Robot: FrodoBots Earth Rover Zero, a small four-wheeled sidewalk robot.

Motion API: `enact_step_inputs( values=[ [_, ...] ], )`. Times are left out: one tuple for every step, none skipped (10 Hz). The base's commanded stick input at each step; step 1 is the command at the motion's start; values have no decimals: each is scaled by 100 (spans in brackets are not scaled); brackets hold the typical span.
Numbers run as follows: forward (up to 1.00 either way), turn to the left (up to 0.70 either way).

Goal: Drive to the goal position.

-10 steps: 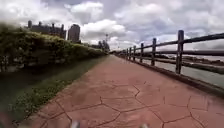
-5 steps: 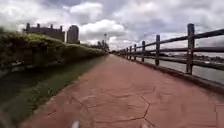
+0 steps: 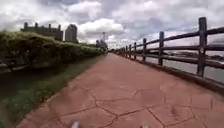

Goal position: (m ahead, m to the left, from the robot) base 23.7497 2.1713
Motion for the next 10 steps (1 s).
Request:
enact_step_inputs(
  values=[
    [100,0],
    [100,0],
    [100,0],
    [100,0],
    [100,-5],
    [100,-27],
    [100,-23],
    [100,0],
    [100,0],
    [100,0]
  ],
)
